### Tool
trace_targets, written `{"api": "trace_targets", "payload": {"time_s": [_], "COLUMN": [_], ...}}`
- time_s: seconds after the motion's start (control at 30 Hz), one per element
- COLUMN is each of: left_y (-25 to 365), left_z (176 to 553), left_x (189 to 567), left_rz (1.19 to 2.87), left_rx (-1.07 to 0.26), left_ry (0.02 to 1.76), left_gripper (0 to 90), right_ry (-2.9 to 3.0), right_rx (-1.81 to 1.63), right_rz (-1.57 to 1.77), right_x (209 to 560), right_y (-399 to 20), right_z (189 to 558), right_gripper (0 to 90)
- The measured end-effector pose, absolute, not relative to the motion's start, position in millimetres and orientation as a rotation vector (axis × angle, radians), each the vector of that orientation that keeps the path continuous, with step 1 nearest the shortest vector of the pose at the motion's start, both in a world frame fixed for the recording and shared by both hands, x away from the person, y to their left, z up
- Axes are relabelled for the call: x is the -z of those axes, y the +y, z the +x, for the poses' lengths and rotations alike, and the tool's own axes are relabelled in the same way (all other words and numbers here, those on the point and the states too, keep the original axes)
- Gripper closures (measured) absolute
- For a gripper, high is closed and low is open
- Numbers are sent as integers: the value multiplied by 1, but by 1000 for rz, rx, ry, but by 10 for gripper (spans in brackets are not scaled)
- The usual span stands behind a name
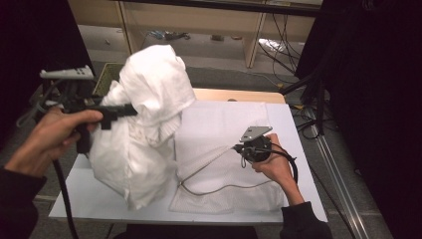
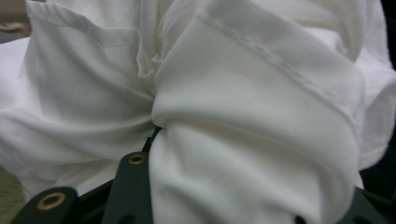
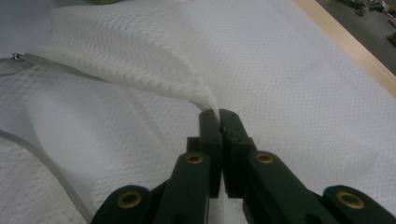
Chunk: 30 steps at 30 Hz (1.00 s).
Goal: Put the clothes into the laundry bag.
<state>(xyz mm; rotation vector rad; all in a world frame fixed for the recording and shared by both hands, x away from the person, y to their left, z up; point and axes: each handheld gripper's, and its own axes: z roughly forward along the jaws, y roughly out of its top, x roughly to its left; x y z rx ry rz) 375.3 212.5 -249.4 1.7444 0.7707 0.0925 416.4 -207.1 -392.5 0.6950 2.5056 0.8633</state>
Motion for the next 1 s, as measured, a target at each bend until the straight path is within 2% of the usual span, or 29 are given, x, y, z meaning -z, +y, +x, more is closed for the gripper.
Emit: {"api": "trace_targets", "payload": {"time_s": [0.27,0.47,0.6,0.8,0.9,1.0], "left_y": [176,137,114,85,67,53], "left_z": [348,329,324,321,323,324], "left_x": [297,335,362,387,396,402], "left_rz": [1756,1873,1962,2036,2091,2108], "left_rx": [55,137,202,326,343,359], "left_ry": [700,557,465,350,276,297], "left_gripper": [556,554,551,541,540,536], "right_ry": [2484,2478,2452,2429,2410,2403], "right_rx": [-887,-900,-910,-939,-940,-942], "right_rz": [679,701,764,744,750,716], "right_x": [389,388,388,381,378,375], "right_y": [-210,-213,-218,-222,-220,-218], "right_z": [422,426,428,429,426,425], "right_gripper": [898,898,898,899,899,900]}}
